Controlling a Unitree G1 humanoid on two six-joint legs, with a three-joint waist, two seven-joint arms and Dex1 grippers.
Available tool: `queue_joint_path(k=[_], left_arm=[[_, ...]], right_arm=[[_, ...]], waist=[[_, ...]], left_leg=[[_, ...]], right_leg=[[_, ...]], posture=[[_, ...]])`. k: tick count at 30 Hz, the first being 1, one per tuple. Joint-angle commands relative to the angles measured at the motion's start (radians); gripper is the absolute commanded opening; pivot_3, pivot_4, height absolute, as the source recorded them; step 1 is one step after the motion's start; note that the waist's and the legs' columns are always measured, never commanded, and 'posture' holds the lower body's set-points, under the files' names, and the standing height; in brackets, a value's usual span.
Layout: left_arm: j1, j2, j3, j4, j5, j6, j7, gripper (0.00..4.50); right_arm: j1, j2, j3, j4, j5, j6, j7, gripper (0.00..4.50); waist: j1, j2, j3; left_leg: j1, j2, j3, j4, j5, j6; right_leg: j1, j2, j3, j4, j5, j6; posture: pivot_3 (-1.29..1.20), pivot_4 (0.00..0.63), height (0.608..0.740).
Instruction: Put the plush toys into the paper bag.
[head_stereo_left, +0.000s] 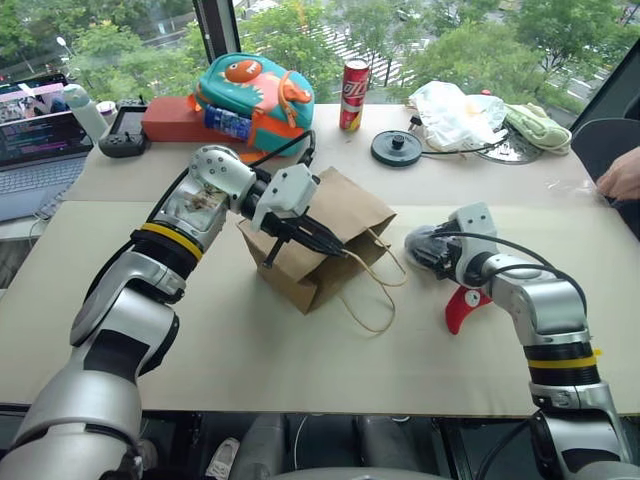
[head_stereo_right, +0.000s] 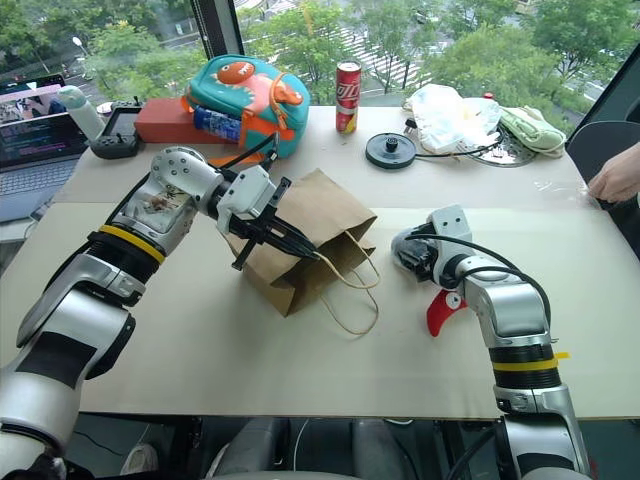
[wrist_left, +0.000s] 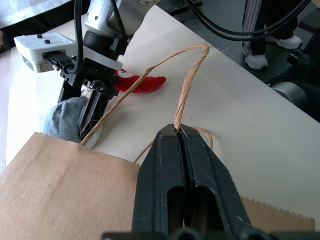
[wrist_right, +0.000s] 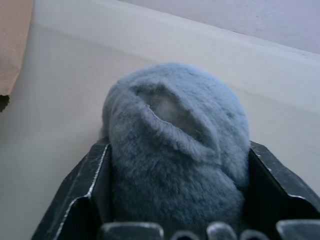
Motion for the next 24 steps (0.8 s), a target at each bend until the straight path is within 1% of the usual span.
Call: queue_joint_path(k=[1,5,6,7,9,11,14,16,21,23,24], left_arm=[[-0.01,-0.002,0.035,-0.006,0.006,-0.005,-0.003,0.0],[-0.009,-0.007,0.042,-0.007,0.013,-0.004,-0.003,0.0],[-0.009,-0.009,0.045,-0.006,0.015,-0.005,-0.003,0.0],[-0.009,-0.011,0.048,-0.003,0.017,-0.006,-0.003,0.0],[-0.009,-0.017,0.058,0.002,0.022,-0.005,-0.003,0.0],[-0.008,-0.022,0.067,0.004,0.027,-0.003,-0.003,0.0],[-0.003,-0.028,0.087,0.0,0.032,0.007,-0.003,0.0],[0.0,-0.032,0.1,-0.002,0.037,0.015,-0.003,0.0],[0.007,-0.043,0.124,0.002,0.054,0.025,-0.003,0.0],[0.012,-0.045,0.127,-0.001,0.058,0.027,-0.003,0.0],[0.014,-0.045,0.127,-0.003,0.06,0.028,-0.003,0.0]], right_arm=[[0.018,0.007,-0.005,-0.008,-0.01,0.027,-0.006,1.9],[0.024,0.015,0.005,-0.022,-0.005,0.037,0.002,0.65],[0.027,0.018,0.007,-0.028,-0.003,0.04,0.003,0.39],[0.031,0.024,0.003,-0.034,0.003,0.045,0.004,0.31],[0.045,0.042,-0.03,-0.063,0.024,0.062,-0.008,0.31],[0.064,0.061,-0.097,-0.125,0.061,0.094,-0.019,0.31],[0.126,0.054,-0.213,-0.289,0.136,0.172,-0.003,0.31],[0.174,0.037,-0.289,-0.42,0.216,0.248,0.026,0.31],[0.227,0.029,-0.436,-0.627,0.42,0.428,0.074,0.31],[0.263,0.022,-0.449,-0.703,0.498,0.481,0.099,0.31],[0.278,0.022,-0.433,-0.73,0.52,0.496,0.1,0.31]], waist=[[0.0,0.0,0.0],[0.0,0.0,0.0],[0.0,0.0,0.0],[0.0,0.0,0.0],[0.0,0.0,0.0],[0.001,0.0,0.0],[0.004,0.0,0.0],[0.008,0.001,0.0],[0.001,0.001,0.0],[0.002,0.001,0.0],[0.001,0.001,0.0]], left_leg=[[0.0,0.0,0.0,0.0,0.0,0.0],[0.0,0.0,0.0,0.0,0.0,0.0],[0.0,0.0,0.0,0.0,0.0,0.0],[0.0,0.0,0.0,0.0,0.0,0.0],[0.0,0.0,0.0,0.0,0.0,0.0],[0.0,0.0,0.0,0.0,0.0,0.0],[-0.001,0.0,-0.001,0.0,0.0,0.0],[-0.002,-0.001,-0.001,0.0,0.0,0.0],[-0.002,-0.001,-0.001,0.0,0.0,0.0],[-0.001,-0.001,-0.001,0.0,0.0,0.0],[-0.001,0.0,-0.001,-0.001,0.0,0.0]], right_leg=[[0.0,0.0,0.0,0.0,0.0,0.0],[0.0,0.0,0.0,0.0,0.0,0.0],[0.0,0.0,0.0,0.0,0.0,0.0],[0.0,0.0,0.0,0.0,0.0,0.0],[0.0,0.0,0.0,0.0,0.0,0.0],[0.0,0.0,0.0,0.0,0.0,0.0],[-0.001,0.0,0.0,0.0,0.0,0.0],[-0.001,0.0,-0.001,0.0,0.0,0.0],[-0.001,-0.001,0.0,-0.001,0.0,0.0],[0.0,0.0,0.0,0.0,0.0,0.0],[0.0,0.0,-0.001,0.0,0.0,0.0]], posture=[[0.0,0.15,0.74],[0.0,0.15,0.74],[0.0,0.15,0.74],[0.0,0.15,0.74],[0.0,0.15,0.74],[0.0,0.15,0.74],[0.0,0.15,0.74],[0.0,0.15,0.74],[0.0,0.15,0.74],[0.0,0.15,0.74],[0.0,0.15,0.74]])
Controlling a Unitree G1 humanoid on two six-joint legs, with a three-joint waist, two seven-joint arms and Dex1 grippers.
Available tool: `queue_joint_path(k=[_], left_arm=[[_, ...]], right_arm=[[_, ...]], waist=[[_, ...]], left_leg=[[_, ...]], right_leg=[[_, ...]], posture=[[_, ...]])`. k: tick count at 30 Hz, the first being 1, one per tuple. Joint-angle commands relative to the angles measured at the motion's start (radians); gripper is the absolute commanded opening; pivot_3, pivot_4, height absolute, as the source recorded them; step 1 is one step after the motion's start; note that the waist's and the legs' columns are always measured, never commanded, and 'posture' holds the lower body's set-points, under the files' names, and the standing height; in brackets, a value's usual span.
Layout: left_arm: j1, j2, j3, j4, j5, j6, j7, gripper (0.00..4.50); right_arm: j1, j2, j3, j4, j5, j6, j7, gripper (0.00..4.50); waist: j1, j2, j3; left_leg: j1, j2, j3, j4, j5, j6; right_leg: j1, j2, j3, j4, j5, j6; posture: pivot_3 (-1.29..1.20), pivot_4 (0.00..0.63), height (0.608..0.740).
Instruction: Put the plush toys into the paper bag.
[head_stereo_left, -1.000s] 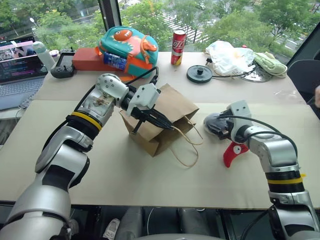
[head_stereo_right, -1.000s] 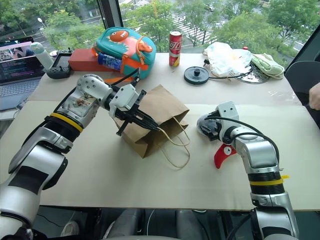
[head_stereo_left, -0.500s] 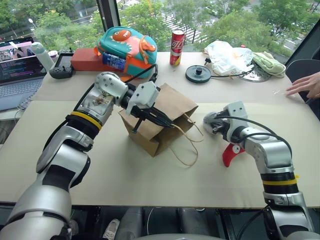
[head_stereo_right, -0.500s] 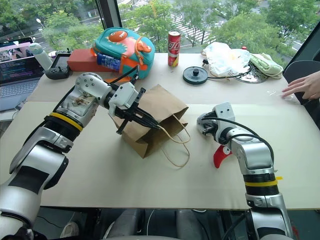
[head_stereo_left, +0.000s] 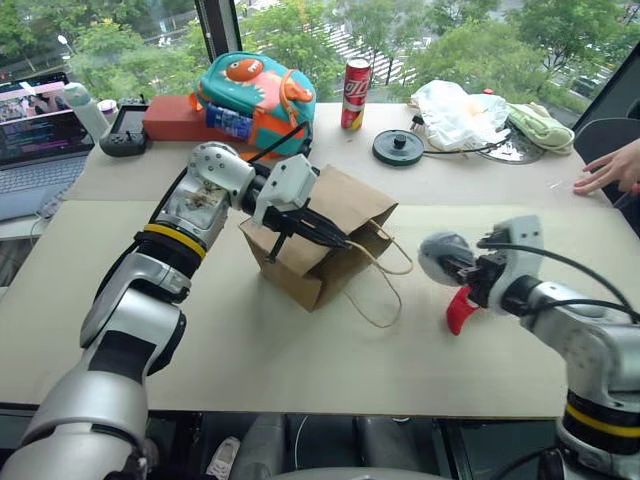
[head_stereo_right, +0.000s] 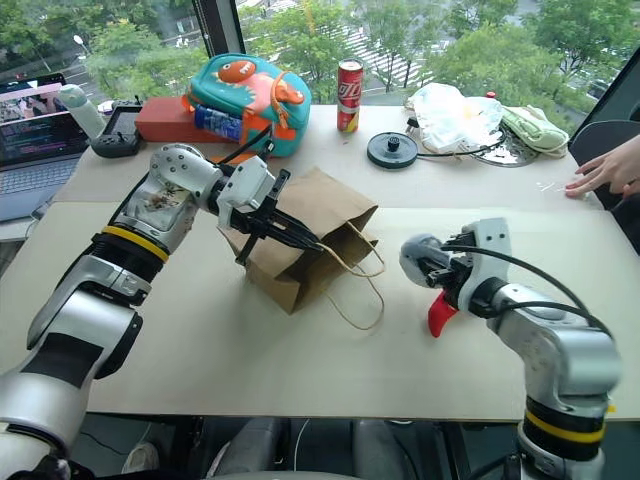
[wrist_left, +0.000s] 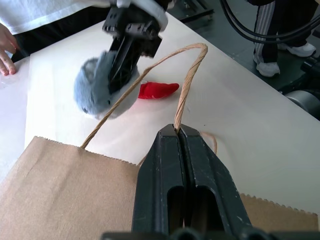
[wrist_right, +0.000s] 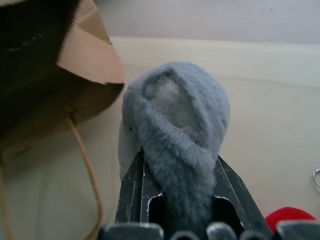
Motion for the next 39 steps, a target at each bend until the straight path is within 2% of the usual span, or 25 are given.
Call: queue_joint_path(k=[1,6,13,18,27,35,39], left_arm=[[0.004,0.001,0.031,-0.013,0.006,0.004,-0.003,0.0],[-0.001,-0.001,0.029,-0.013,0.005,0.008,-0.003,0.0],[-0.006,-0.001,0.022,-0.01,0.005,0.004,-0.003,0.0],[-0.005,0.0,0.014,-0.013,0.002,0.002,-0.003,0.0],[-0.006,-0.004,0.01,-0.013,0.0,0.0,-0.003,0.0],[-0.008,-0.01,0.005,-0.008,0.001,-0.005,-0.003,0.0],[-0.008,-0.011,0.003,-0.007,0.0,-0.007,-0.003,0.0]], right_arm=[[0.049,-0.005,0.016,-0.138,0.124,0.085,0.024,0.31],[0.036,0.077,0.136,-0.165,0.136,0.102,-0.057,0.31],[-0.069,0.221,0.305,-0.066,0.046,0.044,-0.194,0.31],[-0.174,0.327,0.362,0.025,-0.011,0.007,-0.273,0.31],[-0.241,0.448,0.495,0.164,-0.132,-0.072,-0.361,0.31],[-0.269,0.565,0.528,0.264,-0.163,-0.15,-0.362,0.31],[-0.252,0.637,0.479,0.228,-0.063,-0.178,-0.296,0.31]], waist=[[-0.002,0.0,0.0],[-0.004,0.0,0.0],[-0.001,0.0,0.0],[-0.004,0.0,0.0],[-0.004,0.001,0.0],[-0.01,0.001,0.0],[-0.013,0.001,0.0]], left_leg=[[0.0,0.0,0.0,0.0,0.0,0.0],[0.0,0.0,0.001,0.0,0.0,0.0],[-0.001,0.0,0.0,0.0,0.0,0.0],[0.0,0.0,0.0,0.0,0.0,0.0],[-0.001,-0.001,0.0,0.0,0.0,0.0],[0.0,0.0,0.0,-0.001,0.0,0.0],[0.0,0.0,-0.001,-0.001,0.0,0.0]], right_leg=[[0.0,0.0,0.0,0.0,0.0,0.0],[0.0,0.0,0.001,0.0,0.0,0.0],[-0.001,0.0,0.0,0.0,0.0,0.0],[-0.001,0.0,0.0,0.0,0.0,0.0],[-0.002,-0.001,0.0,0.0,0.0,0.0],[-0.003,-0.001,-0.001,0.001,0.0,0.0],[-0.002,-0.001,-0.001,0.001,0.0,0.0]], posture=[[0.0,0.15,0.74],[0.0,0.15,0.74],[0.0,0.15,0.74],[0.0,0.15,0.74],[0.0,0.15,0.74],[0.0,0.15,0.74],[0.0,0.15,0.74]])
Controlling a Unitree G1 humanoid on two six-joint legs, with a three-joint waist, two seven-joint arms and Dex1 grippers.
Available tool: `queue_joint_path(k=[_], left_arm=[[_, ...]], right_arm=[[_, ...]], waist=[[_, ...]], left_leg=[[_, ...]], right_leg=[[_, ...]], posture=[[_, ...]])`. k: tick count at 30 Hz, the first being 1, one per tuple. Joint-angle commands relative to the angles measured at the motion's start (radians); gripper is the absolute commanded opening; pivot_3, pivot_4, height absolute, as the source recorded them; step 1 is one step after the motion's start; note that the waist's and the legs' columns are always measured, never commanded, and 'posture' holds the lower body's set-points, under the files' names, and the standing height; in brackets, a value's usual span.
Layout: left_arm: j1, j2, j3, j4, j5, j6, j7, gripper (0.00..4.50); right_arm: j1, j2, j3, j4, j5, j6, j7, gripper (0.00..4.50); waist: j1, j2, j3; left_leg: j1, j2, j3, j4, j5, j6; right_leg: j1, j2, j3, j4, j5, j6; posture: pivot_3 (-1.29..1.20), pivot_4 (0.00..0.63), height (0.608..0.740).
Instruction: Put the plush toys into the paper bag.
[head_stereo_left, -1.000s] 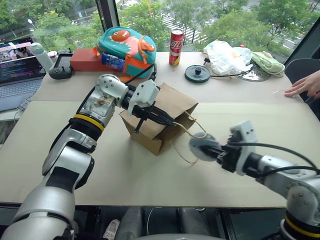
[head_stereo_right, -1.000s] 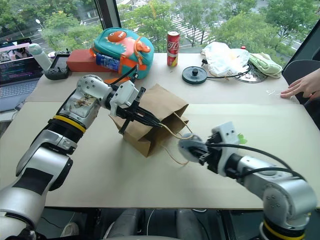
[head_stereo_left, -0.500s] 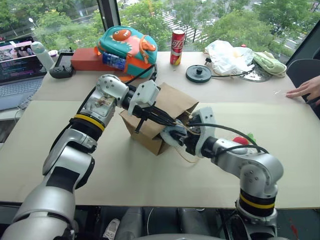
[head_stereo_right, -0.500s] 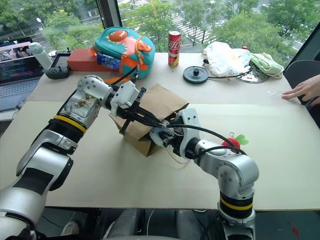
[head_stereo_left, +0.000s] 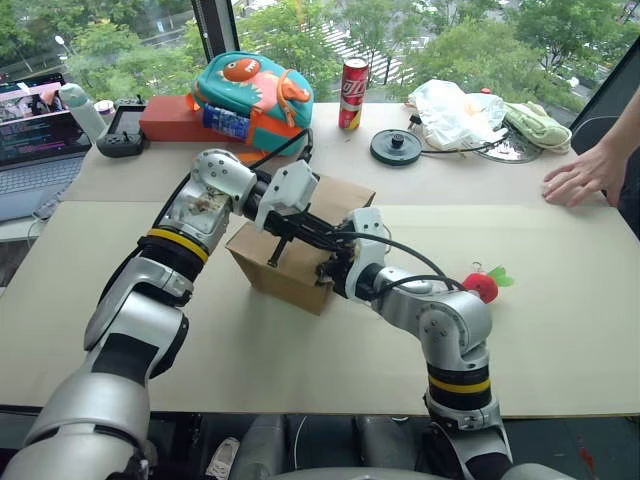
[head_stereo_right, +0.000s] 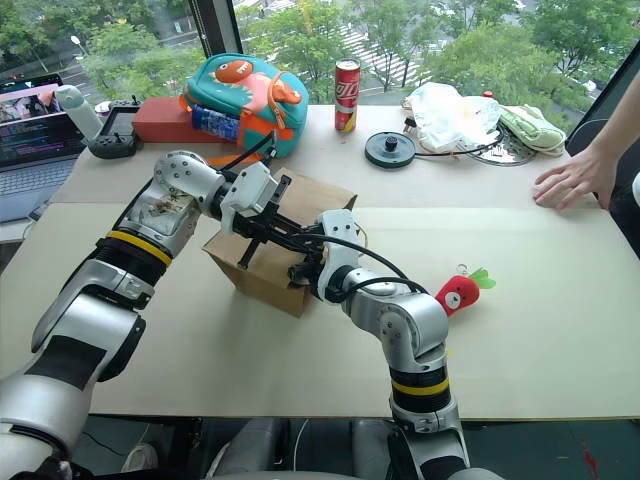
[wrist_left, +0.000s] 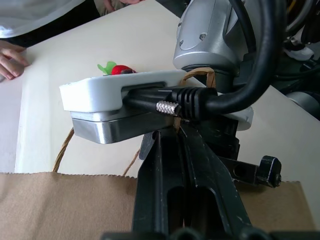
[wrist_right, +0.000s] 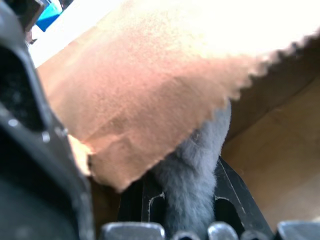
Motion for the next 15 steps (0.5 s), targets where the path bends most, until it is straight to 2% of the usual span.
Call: queue_joint_path(k=[1,3,5,6,10,12,14,15], left_arm=[[-0.025,-0.016,0.002,-0.016,-0.005,-0.01,-0.003,0.0],[-0.025,-0.017,0.002,-0.016,-0.005,-0.01,-0.003,0.0],[-0.025,-0.018,0.004,-0.016,-0.005,-0.01,-0.003,0.0],[-0.024,-0.019,0.005,-0.016,-0.005,-0.009,-0.003,0.0],[-0.023,-0.018,0.006,-0.017,-0.004,-0.009,-0.003,0.0],[-0.022,-0.018,0.006,-0.018,-0.003,-0.009,-0.003,0.0],[-0.022,-0.018,0.006,-0.018,-0.002,-0.01,-0.003,0.0],[-0.021,-0.019,0.006,-0.019,-0.002,-0.009,-0.003,0.0]], right_arm=[[0.002,0.082,-0.039,-0.064,0.123,-0.048,0.077,0.31],[0.008,0.088,-0.047,-0.066,0.133,-0.047,0.084,0.31],[0.013,0.076,-0.034,-0.055,0.119,-0.041,0.076,1.26],[0.015,0.075,-0.03,-0.051,0.115,-0.039,0.073,1.5],[0.019,0.072,-0.016,-0.055,0.103,-0.036,0.065,2.96],[0.018,0.061,-0.008,-0.059,0.1,-0.029,0.067,3.51],[0.019,0.047,-0.011,-0.068,0.096,-0.019,0.064,4.35],[0.023,0.032,-0.011,-0.077,0.095,-0.013,0.067,4.49]], waist=[[-0.001,0.0,0.0],[-0.002,0.0,0.0],[-0.004,0.0,0.0],[-0.006,0.0,0.0],[-0.011,0.0,0.0],[-0.012,0.0,0.0],[-0.012,0.0,0.0],[-0.012,0.0,0.0]], left_leg=[[0.0,0.0,0.0,0.0,0.0,0.0],[0.0,0.0,0.0,0.0,0.0,0.0],[0.0,0.0,0.0,0.0,0.0,0.0],[0.0,0.0,0.0,0.0,0.0,0.0],[0.001,0.0,0.0,-0.001,0.0,0.0],[0.001,0.0,0.0,-0.001,0.0,0.0],[0.001,0.0,0.0,-0.001,0.0,0.0],[0.001,0.0,0.0,-0.002,0.0,0.0]], right_leg=[[0.0,0.0,0.0,0.0,0.0,0.0],[0.0,0.0,0.0,0.0,0.0,0.0],[0.0,0.0,0.0,0.0,0.0,0.0],[0.0,0.0,0.0,0.0,0.0,0.0],[0.0,0.0,0.0,0.001,0.0,0.0],[-0.001,0.0,0.0,0.001,0.0,0.0],[-0.001,0.0,0.0,0.001,0.0,0.0],[-0.001,0.0,0.0,0.001,0.0,0.0]], posture=[[0.0,0.15,0.74],[0.0,0.15,0.74],[0.0,0.15,0.74],[0.0,0.15,0.74],[0.0,0.15,0.74],[0.0,0.15,0.74],[0.0,0.15,0.74],[0.0,0.15,0.74]])
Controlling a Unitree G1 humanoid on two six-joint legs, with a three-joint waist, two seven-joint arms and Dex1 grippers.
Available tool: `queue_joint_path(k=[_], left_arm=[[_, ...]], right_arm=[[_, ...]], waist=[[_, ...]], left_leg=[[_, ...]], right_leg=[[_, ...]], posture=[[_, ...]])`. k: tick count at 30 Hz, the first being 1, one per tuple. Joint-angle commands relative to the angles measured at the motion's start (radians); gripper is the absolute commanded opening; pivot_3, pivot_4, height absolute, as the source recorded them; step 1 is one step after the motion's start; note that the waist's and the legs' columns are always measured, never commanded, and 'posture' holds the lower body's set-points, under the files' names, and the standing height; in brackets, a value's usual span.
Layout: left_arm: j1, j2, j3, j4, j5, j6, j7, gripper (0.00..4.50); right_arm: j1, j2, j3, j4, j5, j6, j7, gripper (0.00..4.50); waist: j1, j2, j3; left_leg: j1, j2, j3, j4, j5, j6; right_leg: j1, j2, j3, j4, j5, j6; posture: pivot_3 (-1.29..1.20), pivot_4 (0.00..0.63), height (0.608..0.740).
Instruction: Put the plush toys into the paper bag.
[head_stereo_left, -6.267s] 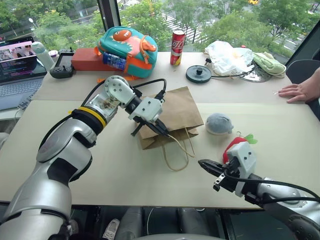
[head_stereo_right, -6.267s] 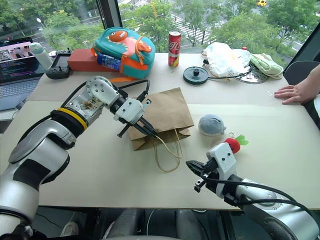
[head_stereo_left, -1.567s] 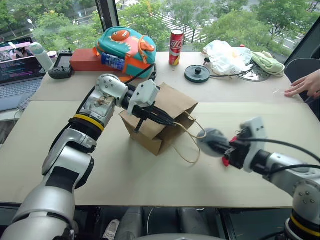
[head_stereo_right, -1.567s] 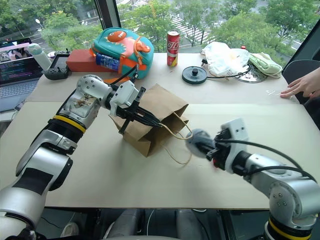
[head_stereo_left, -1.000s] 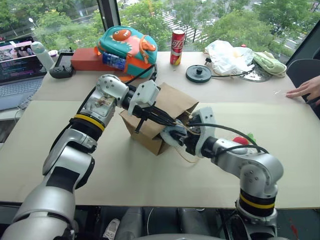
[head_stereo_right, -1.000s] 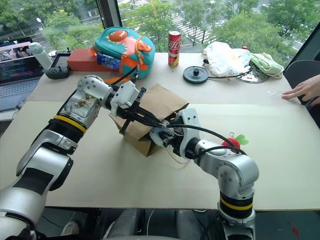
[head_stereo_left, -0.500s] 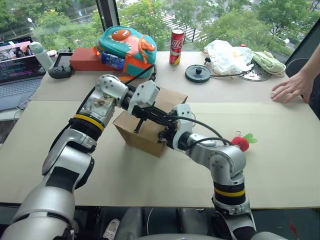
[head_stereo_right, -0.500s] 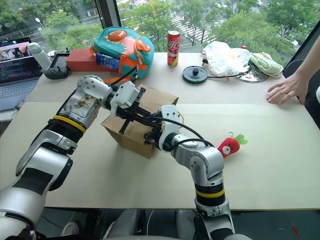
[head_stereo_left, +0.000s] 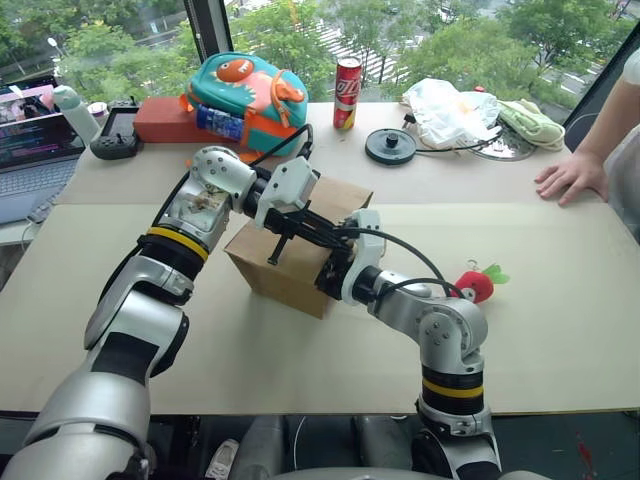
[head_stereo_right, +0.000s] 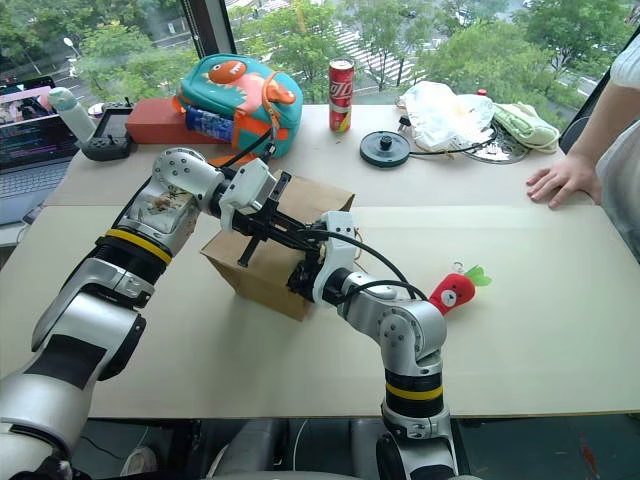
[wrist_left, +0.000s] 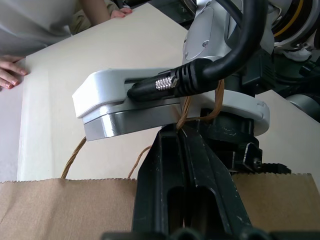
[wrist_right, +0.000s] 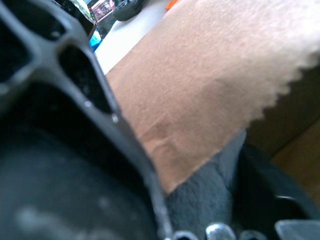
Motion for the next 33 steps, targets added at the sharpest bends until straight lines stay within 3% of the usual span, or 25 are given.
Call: queue_joint_path(k=[1,5,10,16,22,29,33], left_arm=[[-0.015,-0.011,0.001,-0.018,0.003,-0.007,-0.003,0.0],[-0.014,-0.012,0.001,-0.018,0.005,-0.008,-0.003,0.0],[-0.01,-0.011,0.001,-0.017,0.007,-0.011,-0.003,0.0],[-0.004,-0.009,0.002,-0.022,0.004,-0.01,-0.003,0.0],[0.021,0.02,-0.04,-0.069,-0.017,-0.009,-0.003,0.0],[0.044,0.067,-0.092,-0.119,-0.05,-0.013,-0.003,0.0],[0.037,0.059,-0.094,-0.109,-0.055,-0.016,-0.003,0.0]], right_arm=[[-0.002,-0.029,0.043,-0.086,0.019,0.005,0.02,4.49],[0.032,-0.146,0.011,-0.174,0.046,0.052,0.052,4.49],[0.101,-0.38,-0.157,-0.349,0.174,0.174,0.148,4.49],[0.182,-0.507,-0.315,-0.416,0.275,0.212,0.19,4.49],[0.26,-0.656,-0.49,-0.394,0.19,0.228,0.113,4.49],[0.335,-0.704,-0.611,-0.458,0.125,0.324,0.031,4.49],[0.305,-0.57,-0.573,-0.446,0.061,0.395,-0.066,4.49]], waist=[[0.0,0.0,0.0],[0.002,0.0,0.0],[0.008,0.0,0.0],[0.003,0.0,0.0],[0.01,0.0,0.0],[0.017,0.0,0.0],[0.02,0.0,0.0]], left_leg=[[0.0,0.0,0.0,0.0,0.0,0.0],[-0.001,0.0,0.0,0.0,0.0,0.0],[-0.002,-0.001,0.0,0.0,0.0,0.0],[0.0,0.001,0.0,-0.001,0.0,0.0],[-0.001,-0.001,0.001,0.0,0.0,0.0],[-0.001,-0.001,0.002,-0.001,0.0,0.0],[0.0,0.0,0.002,-0.001,0.0,0.0]], right_leg=[[0.0,0.0,0.0,0.0,0.0,0.0],[0.0,0.0,0.0,-0.001,0.0,0.0],[0.001,-0.001,0.0,-0.002,0.0,0.0],[0.001,0.0,0.0,-0.003,0.0,0.0],[0.002,-0.001,0.002,-0.003,0.0,0.0],[0.001,-0.001,0.002,-0.003,0.0,0.0],[0.002,0.0,0.002,-0.003,0.0,0.0]], posture=[[0.0,0.15,0.74],[0.0,0.15,0.74],[0.0,0.15,0.74],[0.0,0.15,0.74],[0.0,0.15,0.74],[0.0,0.15,0.74],[0.0,0.15,0.74]])
